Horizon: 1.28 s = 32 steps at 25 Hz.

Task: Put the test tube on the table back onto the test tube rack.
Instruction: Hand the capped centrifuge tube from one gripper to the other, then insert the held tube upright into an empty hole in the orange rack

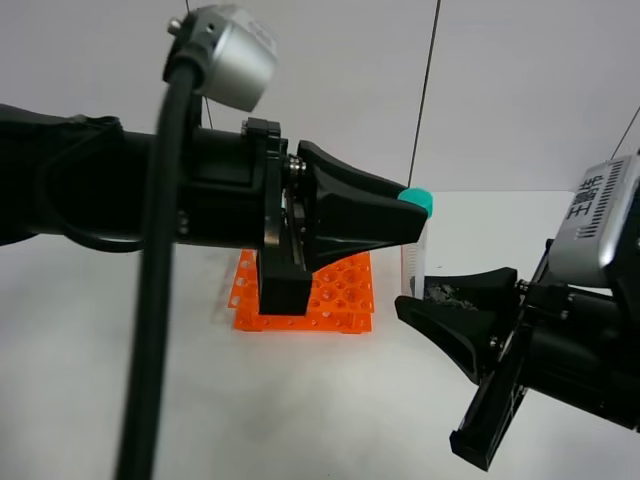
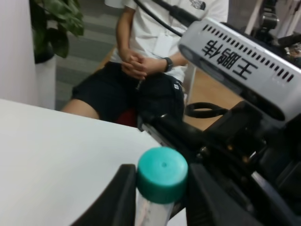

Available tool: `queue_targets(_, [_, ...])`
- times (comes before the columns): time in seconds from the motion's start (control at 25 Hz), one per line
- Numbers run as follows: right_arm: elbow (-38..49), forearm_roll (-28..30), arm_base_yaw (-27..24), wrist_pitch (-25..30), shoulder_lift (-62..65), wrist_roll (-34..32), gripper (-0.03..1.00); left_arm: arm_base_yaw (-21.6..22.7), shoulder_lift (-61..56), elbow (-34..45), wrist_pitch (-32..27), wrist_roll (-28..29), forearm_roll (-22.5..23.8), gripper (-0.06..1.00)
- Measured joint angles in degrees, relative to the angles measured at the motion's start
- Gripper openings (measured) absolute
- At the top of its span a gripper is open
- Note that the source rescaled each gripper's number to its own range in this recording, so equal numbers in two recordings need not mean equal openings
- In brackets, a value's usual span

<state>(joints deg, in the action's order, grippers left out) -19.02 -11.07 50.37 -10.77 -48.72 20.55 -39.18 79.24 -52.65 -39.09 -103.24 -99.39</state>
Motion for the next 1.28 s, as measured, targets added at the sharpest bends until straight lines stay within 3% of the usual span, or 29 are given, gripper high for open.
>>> queue_targets(0.16, [-0.1, 0.8, 0.0, -3.2, -2.4, 0.5, 0.01, 0.0, 0.9, -2.7, 0.2, 0.6, 0.6, 0.12])
queue_targets(0.56, [-0.1, 0.9, 0.0, -6.2, -2.6, 0.4, 0.01, 0.0, 0.9, -3.3, 0.8, 0.9, 0.4, 0.13])
queue_targets(0.68, [-0.1, 0.9, 0.0, -6.6, -2.6, 0.4, 0.01, 0.0, 0.9, -3.3, 0.8, 0.9, 0.4, 0.03])
queue_targets(0.84, [-0.1, 0.9, 0.0, -6.6, -2.6, -0.6, 0.01, 0.0, 0.9, -3.3, 0.8, 0.4, 0.4, 0.02])
queue_targets(1.2, [-0.1, 3.3, 0.2, -6.5, -2.7, -10.3, 0.01, -0.1, 0.9, -3.3, 4.1, 0.4, 0.1, 0.01])
queue_targets(1.28, [-0.1, 5.2, 1.1, -6.7, -2.8, -13.3, 0.09, -0.1, 0.9, -3.3, 4.0, 0.5, 0.1, 0.01])
